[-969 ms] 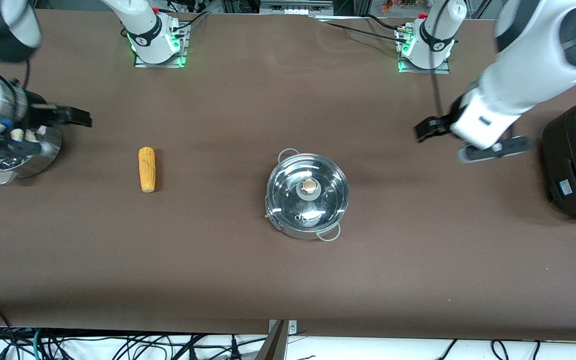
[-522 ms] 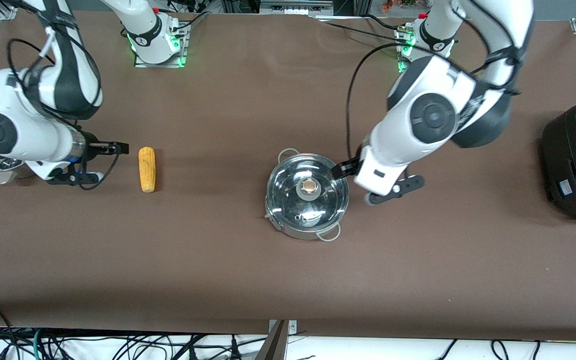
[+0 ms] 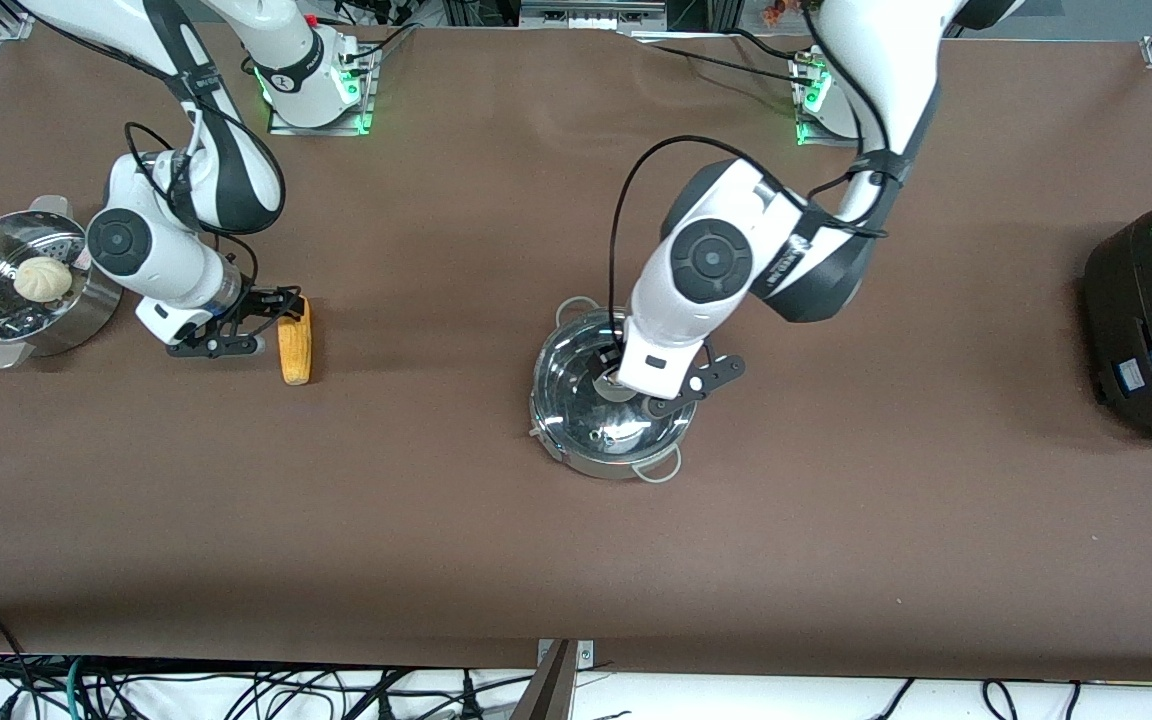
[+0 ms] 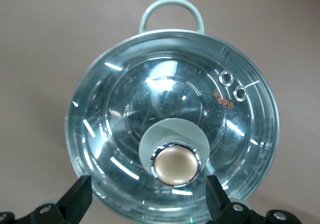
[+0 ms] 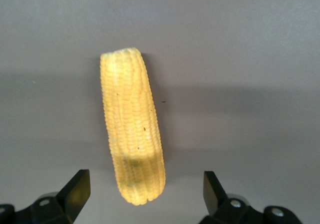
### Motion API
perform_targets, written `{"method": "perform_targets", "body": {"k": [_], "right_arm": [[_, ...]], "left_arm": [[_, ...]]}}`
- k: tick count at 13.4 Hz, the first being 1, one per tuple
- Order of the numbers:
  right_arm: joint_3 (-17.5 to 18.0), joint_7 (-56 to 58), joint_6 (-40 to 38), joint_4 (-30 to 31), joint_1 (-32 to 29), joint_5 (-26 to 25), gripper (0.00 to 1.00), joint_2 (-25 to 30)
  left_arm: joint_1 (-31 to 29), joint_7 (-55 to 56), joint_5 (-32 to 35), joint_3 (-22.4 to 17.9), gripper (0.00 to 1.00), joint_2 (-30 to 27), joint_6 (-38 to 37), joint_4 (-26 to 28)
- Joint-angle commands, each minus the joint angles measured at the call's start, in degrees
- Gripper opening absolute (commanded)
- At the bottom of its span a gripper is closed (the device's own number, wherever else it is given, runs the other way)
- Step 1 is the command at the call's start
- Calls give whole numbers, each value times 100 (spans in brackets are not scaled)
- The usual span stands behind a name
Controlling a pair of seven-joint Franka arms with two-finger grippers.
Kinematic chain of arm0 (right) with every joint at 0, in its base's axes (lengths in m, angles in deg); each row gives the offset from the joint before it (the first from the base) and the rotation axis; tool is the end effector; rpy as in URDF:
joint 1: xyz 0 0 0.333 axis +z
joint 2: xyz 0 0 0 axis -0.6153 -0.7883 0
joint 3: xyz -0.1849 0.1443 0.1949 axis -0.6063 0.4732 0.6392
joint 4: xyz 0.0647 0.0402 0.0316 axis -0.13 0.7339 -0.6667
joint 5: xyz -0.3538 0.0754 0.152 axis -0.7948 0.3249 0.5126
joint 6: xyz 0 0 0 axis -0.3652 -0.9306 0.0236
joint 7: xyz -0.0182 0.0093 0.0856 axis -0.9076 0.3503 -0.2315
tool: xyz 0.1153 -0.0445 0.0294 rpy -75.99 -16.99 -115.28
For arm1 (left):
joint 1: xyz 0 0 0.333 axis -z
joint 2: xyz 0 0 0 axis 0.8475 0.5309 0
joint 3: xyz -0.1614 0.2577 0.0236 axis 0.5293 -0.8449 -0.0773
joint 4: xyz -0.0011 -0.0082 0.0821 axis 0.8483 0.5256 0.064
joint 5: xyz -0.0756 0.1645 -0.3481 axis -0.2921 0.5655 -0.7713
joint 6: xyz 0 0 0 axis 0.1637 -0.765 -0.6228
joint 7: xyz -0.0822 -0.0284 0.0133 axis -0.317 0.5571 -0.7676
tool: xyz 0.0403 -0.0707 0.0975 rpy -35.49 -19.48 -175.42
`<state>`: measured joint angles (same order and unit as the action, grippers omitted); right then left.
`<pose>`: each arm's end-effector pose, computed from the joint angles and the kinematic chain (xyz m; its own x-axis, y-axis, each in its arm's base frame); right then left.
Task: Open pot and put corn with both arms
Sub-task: 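Grasp the lid knob with the left gripper while the right gripper grasps the corn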
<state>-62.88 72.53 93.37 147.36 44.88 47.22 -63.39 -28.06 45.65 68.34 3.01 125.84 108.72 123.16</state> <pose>0.5076 0.0351 0.2078 0.9892 0.0748 -0.1263 0.0798 -0.9962 0.0356 0.5992 -0.4265 0.3441 0.8636 0.4858 -0.1351 0.4952 -0.8675 0.0461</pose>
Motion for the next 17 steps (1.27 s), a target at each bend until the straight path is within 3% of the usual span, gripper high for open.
{"method": "perform_targets", "body": {"k": [1,3,4,5,8,9,10,11,12,13,16,17], "right_arm": [[7,-20,441,129,91,-110,100,-128],[15,-20,792,217,100,-110,99,-296],[15,-20,846,235,118,-110,90,-357],[15,6,829,226,161,-119,77,-384],[6,68,803,217,171,-119,16,-516],[6,68,707,200,171,-119,5,-533],[15,68,602,165,171,-119,2,-534],[15,77,540,104,179,-119,1,-534],[15,86,461,51,179,-119,1,-534],[15,86,390,-2,179,-128,1,-534],[7,86,372,-20,206,-128,1,-534],[15,77,355,-20,215,-128,1,-534]], "left_arm": [[229,178,-20,-230,100,261,134,-315],[264,222,-20,-230,100,367,223,-350],[265,222,-20,-239,100,384,223,-377],[247,205,-20,-239,98,385,223,-412],[256,187,-20,-274,72,437,319,-438],[247,179,-20,-274,71,446,320,-447],[256,178,-20,-274,71,446,320,-438],[256,178,-20,-274,63,446,320,-438],[256,170,-11,-274,61,455,320,-438],[247,170,-20,-274,41,455,320,-438],[247,39,-11,-274,0,437,320,-395],[256,47,-11,-282,0,429,311,-394]]}}
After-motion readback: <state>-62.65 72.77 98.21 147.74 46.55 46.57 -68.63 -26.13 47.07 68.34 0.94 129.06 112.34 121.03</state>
